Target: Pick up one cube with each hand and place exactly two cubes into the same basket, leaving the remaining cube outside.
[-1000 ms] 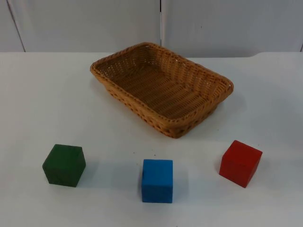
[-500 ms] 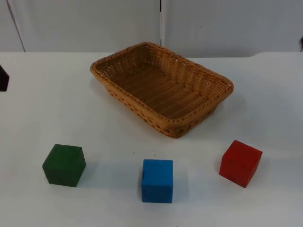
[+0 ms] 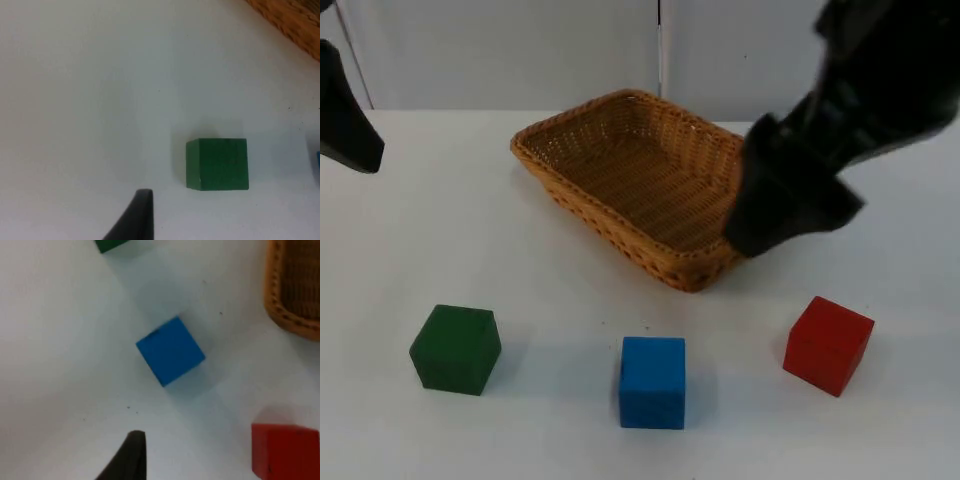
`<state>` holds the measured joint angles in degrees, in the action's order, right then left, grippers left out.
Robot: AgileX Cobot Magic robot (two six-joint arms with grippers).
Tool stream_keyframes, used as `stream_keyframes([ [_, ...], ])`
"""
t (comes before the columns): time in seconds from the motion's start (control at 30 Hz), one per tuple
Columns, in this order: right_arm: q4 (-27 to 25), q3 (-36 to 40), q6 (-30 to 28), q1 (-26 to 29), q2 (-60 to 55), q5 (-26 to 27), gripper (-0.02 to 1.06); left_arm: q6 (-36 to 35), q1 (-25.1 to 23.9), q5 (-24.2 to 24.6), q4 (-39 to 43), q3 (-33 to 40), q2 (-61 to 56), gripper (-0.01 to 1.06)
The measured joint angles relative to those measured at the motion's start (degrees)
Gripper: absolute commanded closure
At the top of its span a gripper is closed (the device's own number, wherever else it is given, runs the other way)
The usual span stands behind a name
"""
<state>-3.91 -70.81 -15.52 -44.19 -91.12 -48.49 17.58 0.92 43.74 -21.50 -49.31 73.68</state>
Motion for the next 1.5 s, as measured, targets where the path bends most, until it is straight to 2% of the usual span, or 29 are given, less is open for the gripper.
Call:
stream_keyframes([
  [0.1, 0.4, -3.3, -2.9, -2.0, -4.5, 0.1, -0.01, 0.2, 2.2, 0.1, -0.1, -1.0, 2.4, 0.0],
  [0.23, -0.3, -5.3, -5.7, -2.1, -7.3, 0.1, -0.01, 0.4, 5.0, -0.2, -0.1, -1.6, 5.5, 0.0],
  [0.57, -1.1, -5.9, -12.6, -2.1, -12.9, 2.5, -0.01, 0.5, 8.9, -4.1, 0.3, -2.3, 16.4, 0.0],
  [0.9, -3.5, -5.9, -16.4, -3.1, -17.4, 5.4, -0.01, 0.8, 9.6, -8.8, 0.3, -2.3, 25.3, 0.0],
  [1.23, -3.6, -5.9, -18.0, -3.9, -23.2, 8.8, -0.01, 1.7, 9.6, -10.7, -0.1, -2.8, 30.4, 0.0],
  [1.5, -3.6, -5.9, -18.1, -3.9, -26.7, 11.2, -0.01, 6.0, 9.6, -11.9, -3.0, -2.8, 31.9, 0.0],
])
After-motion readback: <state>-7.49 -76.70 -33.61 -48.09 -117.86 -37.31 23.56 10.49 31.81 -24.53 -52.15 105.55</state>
